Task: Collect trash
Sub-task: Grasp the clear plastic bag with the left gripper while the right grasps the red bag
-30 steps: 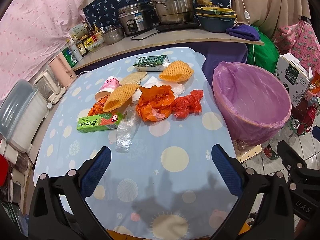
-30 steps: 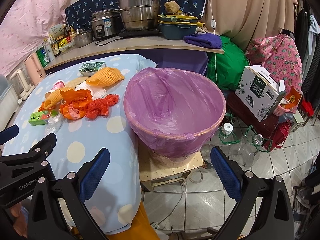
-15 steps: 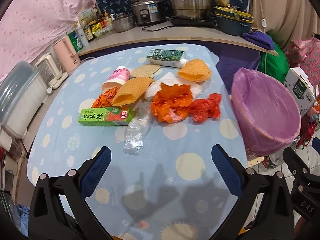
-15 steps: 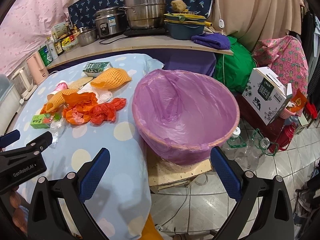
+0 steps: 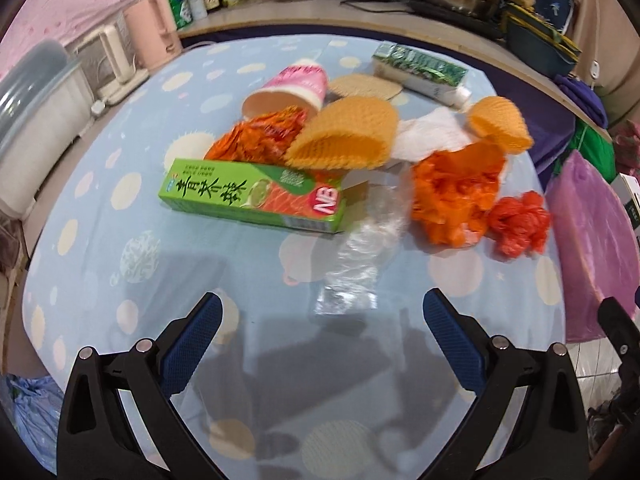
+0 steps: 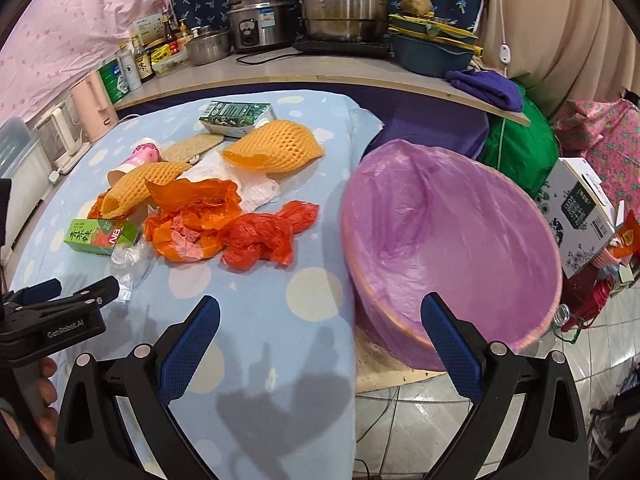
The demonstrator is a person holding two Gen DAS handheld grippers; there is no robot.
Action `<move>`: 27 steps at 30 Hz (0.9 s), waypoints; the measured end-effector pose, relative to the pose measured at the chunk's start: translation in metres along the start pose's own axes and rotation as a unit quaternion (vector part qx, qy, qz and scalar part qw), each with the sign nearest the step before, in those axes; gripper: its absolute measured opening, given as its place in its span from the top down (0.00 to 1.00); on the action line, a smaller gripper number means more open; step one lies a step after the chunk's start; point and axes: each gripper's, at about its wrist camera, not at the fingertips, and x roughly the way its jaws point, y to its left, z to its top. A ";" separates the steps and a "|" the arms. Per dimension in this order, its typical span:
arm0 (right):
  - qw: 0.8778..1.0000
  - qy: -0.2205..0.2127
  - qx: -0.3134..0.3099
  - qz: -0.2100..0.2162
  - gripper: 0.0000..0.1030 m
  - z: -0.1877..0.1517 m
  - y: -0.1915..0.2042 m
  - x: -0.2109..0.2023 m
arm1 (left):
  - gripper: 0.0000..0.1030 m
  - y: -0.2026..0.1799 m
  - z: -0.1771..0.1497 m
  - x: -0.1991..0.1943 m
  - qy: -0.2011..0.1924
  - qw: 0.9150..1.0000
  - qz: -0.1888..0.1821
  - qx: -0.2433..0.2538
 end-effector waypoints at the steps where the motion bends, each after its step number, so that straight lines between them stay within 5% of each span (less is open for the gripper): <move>1: 1.000 0.003 -0.002 0.002 0.06 0.001 0.003 0.003 | 0.07 0.004 0.001 0.005 0.005 1.000 -0.003 -0.005; 7: 1.000 0.020 -0.010 0.016 0.07 0.006 0.022 0.025 | 0.09 0.019 0.006 0.020 0.010 0.999 -0.023 -0.026; 10: 0.999 0.021 -0.014 0.027 0.07 0.010 0.030 0.033 | 0.19 0.015 0.010 0.026 0.013 0.999 -0.034 -0.018; 16: 0.998 0.023 -0.021 0.049 0.20 0.019 0.042 0.048 | 0.58 0.008 0.015 0.037 0.031 0.997 -0.072 -0.007; 18: 0.998 0.021 -0.022 0.050 0.24 0.021 0.045 0.052 | 0.81 0.007 0.015 0.037 0.032 0.996 -0.079 -0.002; 21: 0.998 0.019 -0.018 0.054 0.29 0.025 0.046 0.060 | 0.89 0.008 0.013 0.035 0.035 0.996 -0.087 -0.005; 27: 0.998 0.020 -0.018 0.053 0.42 0.032 0.047 0.078 | 0.91 0.010 0.009 0.027 0.032 0.995 -0.095 0.004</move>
